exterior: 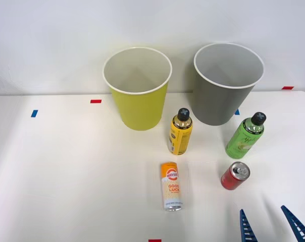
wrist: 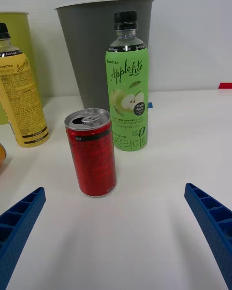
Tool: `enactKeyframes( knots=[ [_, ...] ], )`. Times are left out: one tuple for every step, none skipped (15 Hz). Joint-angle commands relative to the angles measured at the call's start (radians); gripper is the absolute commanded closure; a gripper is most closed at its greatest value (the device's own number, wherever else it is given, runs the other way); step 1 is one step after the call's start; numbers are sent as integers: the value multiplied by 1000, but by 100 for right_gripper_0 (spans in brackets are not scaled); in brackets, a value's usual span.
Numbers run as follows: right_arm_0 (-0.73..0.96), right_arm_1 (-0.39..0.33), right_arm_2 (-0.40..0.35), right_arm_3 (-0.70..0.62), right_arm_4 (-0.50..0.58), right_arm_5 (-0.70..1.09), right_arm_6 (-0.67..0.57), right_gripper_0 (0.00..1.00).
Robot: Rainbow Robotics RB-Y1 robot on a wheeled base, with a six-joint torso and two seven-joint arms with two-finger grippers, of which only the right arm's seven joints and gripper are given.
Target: Put cans in the gray bin, plastic bottles in the light green bin
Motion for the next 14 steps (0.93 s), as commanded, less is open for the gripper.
enactKeyframes(
  knots=[
    [0,0,0,0,0,0,0,0],
    [0,0,0,0,0,0,0,0],
    [0,0,0,0,0,0,0,0],
    [0,0,0,0,0,0,0,0],
    [0,0,0,0,0,0,0,0],
    [0,0,0,0,0,0,0,0],
    [0,0,0,0,0,0,0,0],
    [0,0,0,0,0,0,0,0],
    [0,0,0,0,0,0,0,0],
    [0,0,0,0,0,0,0,0],
    [0,0,0,0,0,0,0,0],
    [0,0,0,0,0,0,0,0],
    [0,0,0,0,0,0,0,0],
    [0,0,0,0,0,0,0,0]
  ],
)
